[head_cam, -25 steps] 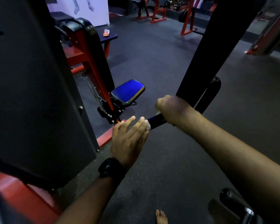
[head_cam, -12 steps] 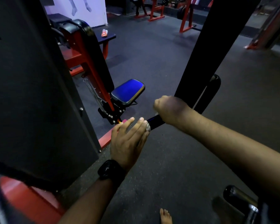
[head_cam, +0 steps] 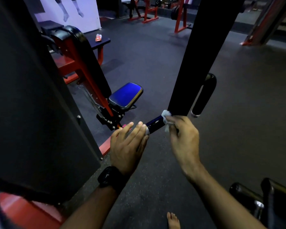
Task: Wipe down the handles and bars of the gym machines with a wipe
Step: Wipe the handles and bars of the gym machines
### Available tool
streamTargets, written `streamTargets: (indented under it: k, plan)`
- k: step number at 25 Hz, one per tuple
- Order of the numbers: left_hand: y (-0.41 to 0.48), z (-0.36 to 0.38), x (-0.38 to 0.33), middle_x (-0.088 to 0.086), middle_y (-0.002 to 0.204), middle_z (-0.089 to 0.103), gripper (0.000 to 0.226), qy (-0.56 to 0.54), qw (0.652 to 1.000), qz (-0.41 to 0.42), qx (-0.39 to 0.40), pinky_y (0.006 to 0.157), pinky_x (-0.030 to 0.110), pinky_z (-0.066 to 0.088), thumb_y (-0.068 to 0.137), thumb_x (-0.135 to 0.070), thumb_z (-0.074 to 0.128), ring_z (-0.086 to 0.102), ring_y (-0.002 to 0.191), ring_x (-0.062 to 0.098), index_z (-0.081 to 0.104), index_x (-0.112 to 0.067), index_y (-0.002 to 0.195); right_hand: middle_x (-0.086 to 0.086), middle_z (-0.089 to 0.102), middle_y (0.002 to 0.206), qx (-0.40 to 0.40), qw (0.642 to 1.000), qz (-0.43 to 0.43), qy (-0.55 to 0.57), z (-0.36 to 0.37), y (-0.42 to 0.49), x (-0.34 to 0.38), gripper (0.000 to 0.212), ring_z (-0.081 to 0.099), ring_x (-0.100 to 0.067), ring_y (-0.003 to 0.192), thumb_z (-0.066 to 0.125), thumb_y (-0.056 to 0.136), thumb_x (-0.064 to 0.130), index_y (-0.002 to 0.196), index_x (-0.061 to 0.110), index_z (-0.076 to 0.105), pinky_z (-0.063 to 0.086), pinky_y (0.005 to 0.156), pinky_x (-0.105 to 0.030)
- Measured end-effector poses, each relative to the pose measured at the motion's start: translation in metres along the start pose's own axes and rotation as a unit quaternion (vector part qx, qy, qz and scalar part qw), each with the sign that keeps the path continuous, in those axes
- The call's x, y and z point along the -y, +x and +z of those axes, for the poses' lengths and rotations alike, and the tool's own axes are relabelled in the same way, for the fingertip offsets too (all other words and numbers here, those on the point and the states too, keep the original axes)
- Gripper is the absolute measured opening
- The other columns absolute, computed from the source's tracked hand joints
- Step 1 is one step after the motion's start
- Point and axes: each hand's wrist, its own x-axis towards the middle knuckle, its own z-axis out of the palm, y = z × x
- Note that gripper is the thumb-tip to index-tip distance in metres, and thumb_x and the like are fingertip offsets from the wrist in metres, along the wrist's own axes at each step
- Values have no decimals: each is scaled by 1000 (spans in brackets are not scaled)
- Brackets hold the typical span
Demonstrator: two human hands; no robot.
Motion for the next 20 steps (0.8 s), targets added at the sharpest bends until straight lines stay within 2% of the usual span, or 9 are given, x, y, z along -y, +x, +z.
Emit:
streamTargets:
  k: [1,2,4,6,8,11,14,18,20]
  plan:
    - [0,0,-1,0,125,67,29,-5,1000,1,0,90,40,44,98,-32,56,59,116,22,55,-21,125,2,69,101,-44,990,93,96,7,-13,-4,18,63,-7,91,63,91,6,105,13,72,51,81,-18]
    - [0,0,-1,0,124,67,29,-9,1000,3,0,90,40,44,98,-32,56,59,116,22,55,-21,125,1,71,98,-76,956,202,201,17,-20,-4,17,65,-8,89,64,91,7,105,13,72,53,80,-19]
    - [0,0,1,0,124,67,29,-9,1000,8,-1,90,41,44,98,-31,58,59,116,22,55,-21,124,-2,72,89,-126,818,390,404,36,-18,4,13,66,-13,81,61,92,4,101,9,69,55,73,-23]
    - [2,-1,2,1,123,67,30,-10,1000,13,1,89,41,45,95,-29,62,59,116,22,57,-20,123,-4,67,84,-154,689,486,515,47,-6,15,18,62,-13,75,51,95,-4,93,8,65,55,64,-19]
    - [3,-1,2,1,123,68,30,-3,1000,20,6,88,41,46,94,-28,63,59,116,22,60,-19,122,-2,62,82,-166,621,528,554,51,-3,27,25,59,-11,72,44,96,-6,92,11,61,54,57,-17]
    - [3,-3,4,2,124,67,30,7,999,29,14,87,43,48,94,-28,62,59,117,24,58,-19,122,-2,65,83,-119,614,536,567,47,-6,38,23,63,-12,73,44,97,-2,100,13,61,53,58,-20]
    - [5,-2,5,3,124,67,31,9,999,32,14,87,41,47,94,-27,62,56,118,22,56,-19,124,-2,61,79,-153,597,540,573,42,1,34,27,58,-11,68,42,96,-7,87,14,57,51,52,-18]
    - [2,-4,4,2,124,67,30,15,999,30,7,86,40,46,95,-27,61,56,119,21,58,-18,123,-3,64,84,-77,618,550,557,46,-6,41,20,61,-13,72,45,98,-1,98,14,58,51,58,-22]
    - [4,-4,5,2,124,67,30,12,1000,24,15,86,40,46,94,-27,62,56,119,21,60,-18,123,-1,61,81,-108,616,550,553,48,-5,38,21,57,-11,69,45,98,-1,93,16,56,49,57,-21]
